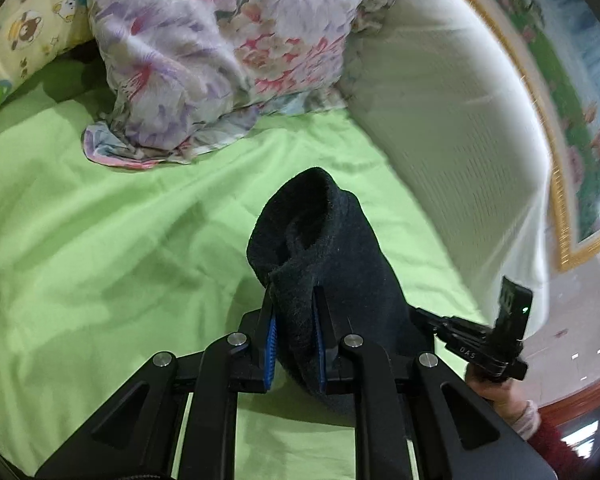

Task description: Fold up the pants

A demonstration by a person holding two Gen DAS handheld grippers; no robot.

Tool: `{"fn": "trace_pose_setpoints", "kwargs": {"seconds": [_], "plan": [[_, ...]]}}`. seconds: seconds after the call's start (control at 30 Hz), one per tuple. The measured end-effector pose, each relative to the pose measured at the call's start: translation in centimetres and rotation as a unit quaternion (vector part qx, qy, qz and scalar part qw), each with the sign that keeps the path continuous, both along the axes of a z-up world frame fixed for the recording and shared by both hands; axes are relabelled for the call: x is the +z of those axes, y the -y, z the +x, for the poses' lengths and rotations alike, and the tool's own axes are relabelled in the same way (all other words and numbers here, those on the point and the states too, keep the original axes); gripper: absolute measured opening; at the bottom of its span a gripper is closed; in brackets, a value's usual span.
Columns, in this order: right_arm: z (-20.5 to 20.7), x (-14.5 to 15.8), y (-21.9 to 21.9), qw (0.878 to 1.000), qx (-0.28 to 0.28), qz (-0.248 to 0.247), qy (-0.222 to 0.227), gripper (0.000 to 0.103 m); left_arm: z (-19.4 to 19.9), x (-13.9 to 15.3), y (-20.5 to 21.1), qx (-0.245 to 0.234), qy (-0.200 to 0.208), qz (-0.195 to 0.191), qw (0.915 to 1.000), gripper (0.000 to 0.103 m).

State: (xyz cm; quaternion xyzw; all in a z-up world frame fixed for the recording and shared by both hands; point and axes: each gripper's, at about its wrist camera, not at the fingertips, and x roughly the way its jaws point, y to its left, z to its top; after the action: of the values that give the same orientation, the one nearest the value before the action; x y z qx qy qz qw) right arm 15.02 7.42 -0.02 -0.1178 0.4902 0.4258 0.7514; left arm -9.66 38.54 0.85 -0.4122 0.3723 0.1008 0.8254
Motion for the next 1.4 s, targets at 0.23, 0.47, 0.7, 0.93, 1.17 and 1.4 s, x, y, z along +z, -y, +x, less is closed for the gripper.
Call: {"fn": "trace_pose_setpoints", "kwargs": {"seconds": [0.23,0.47,0.7,0.93,1.17,1.4], "plan": [[-0.8,-3.5,-2.7,0.997,-0.048,-0.036,0.049,0.01,2.9,-3.5,-0.9,-0.042,-0.065,0.089,0.9931,0.017],[-1.4,-1.3,2.3,0.988,-0.151,0.005,0.037,0.021,2.4,-1.7,-0.4,-0.037,-0.107,0.169,0.979,0.038],[-5.7,0.3,10.6,0.97,-0.235,0.054,0.011,0.039,2.1,1.8,0.8,-0.054,-0.073,0.17,0.9813,0.047],[-10.5,-0.7,17.0,0.945,-0.319,0.071,-0.018,0.039,7.0,2.3,7.7,-0.151,-0.062,0.169,0.972,0.049],[-14.4,-1.4,22.8,0.913,-0.396,0.086,-0.036,0.04,10.9,2.3,16.9,-0.268,-0.055,0.18,0.9448,0.053],[-17.2,-2.6,28.3,0.876,-0.468,0.1,-0.054,0.041,13.3,2.2,24.8,-0.354,-0.05,0.189,0.9144,0.058]]}}
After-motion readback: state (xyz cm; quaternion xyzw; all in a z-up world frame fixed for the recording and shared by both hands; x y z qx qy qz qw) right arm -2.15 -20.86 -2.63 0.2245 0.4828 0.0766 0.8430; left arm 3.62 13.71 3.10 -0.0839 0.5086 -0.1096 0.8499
